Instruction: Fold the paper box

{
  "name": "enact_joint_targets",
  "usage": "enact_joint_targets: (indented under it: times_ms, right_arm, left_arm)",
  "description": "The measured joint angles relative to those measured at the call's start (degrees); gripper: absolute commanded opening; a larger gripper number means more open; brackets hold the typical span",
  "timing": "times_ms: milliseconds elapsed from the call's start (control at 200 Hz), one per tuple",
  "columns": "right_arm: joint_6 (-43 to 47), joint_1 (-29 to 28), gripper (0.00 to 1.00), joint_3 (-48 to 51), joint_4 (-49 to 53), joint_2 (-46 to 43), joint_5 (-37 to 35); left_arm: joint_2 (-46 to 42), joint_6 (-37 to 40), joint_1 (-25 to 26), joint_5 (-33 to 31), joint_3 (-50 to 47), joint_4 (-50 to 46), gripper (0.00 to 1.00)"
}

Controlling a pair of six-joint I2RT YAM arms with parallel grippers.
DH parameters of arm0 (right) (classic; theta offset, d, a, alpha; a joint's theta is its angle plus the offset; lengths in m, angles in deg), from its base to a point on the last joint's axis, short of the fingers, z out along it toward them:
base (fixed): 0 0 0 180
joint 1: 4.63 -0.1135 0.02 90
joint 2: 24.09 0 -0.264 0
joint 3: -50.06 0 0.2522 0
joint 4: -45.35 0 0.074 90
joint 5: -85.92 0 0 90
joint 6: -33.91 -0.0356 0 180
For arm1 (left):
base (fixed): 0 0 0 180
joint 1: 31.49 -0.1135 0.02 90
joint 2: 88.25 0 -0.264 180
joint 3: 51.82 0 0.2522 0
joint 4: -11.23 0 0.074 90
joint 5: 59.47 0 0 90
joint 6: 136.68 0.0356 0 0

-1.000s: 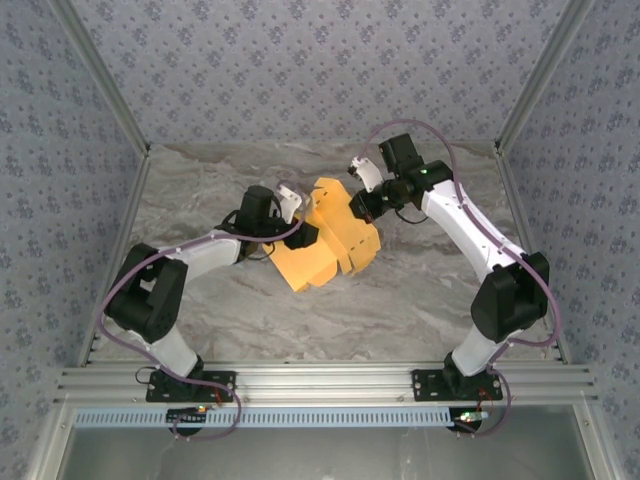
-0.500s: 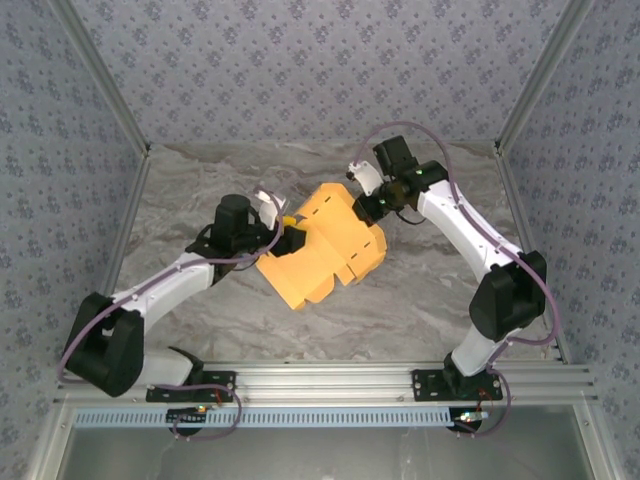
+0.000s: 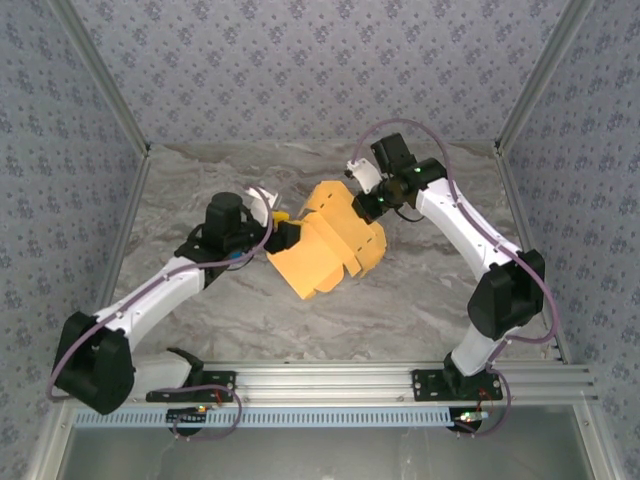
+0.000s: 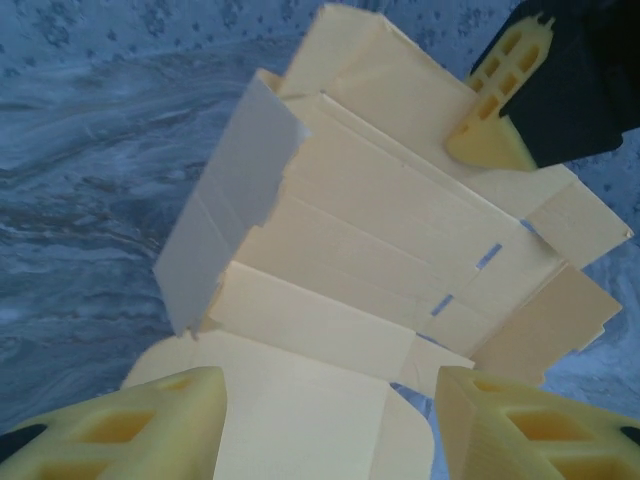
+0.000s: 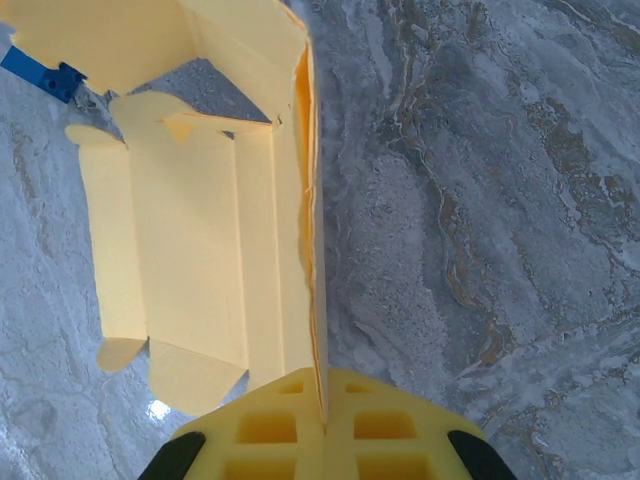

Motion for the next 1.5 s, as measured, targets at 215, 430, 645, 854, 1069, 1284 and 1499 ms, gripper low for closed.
enact_joint_targets:
  times_ms: [215, 430, 645, 854, 1069, 1284, 1499]
  right_arm:
    - [0.81, -0.28, 0.0, -0.04, 0.02, 0.0, 0.46]
    - [1.49, -0.37, 0.0, -0.09, 0.39, 0.0, 1.25]
    - [2.8, -0.37, 0.0, -0.09, 0.42, -0.07, 2.03]
    - [4.98, -1.4, 0.0, 0.04, 0.55, -0.61, 2.82]
    - [6.29, -2.34, 0.0, 0.07, 0.81, -0.79, 3.32]
    - [6.36, -2.45, 0.0, 0.15, 0.98, -0.79, 3.52]
    - [6.1, -2.45, 0.0, 0.13, 1.07, -0.7, 3.87]
  left_arm:
    - [0.72, 1.03, 1.79, 6.4, 1.18, -0.13, 0.58]
    - [8.31, 1.66, 4.11, 11.13, 4.81, 0.46, 0.57]
    - [14.25, -1.05, 0.66, 10.23, 6.95, 3.67, 0.57]
    - [16.65, -1.73, -3.04, 10.58, 10.21, 3.98, 0.58]
    - [17.44, -1.46, -2.97, 12.39, 14.6, 3.82, 0.58]
    - [17.44, -1.11, -2.58, 16.5, 15.08, 4.13, 0.5]
    - [17.66, 0.48, -0.13, 20.13, 15.08, 4.59, 0.44]
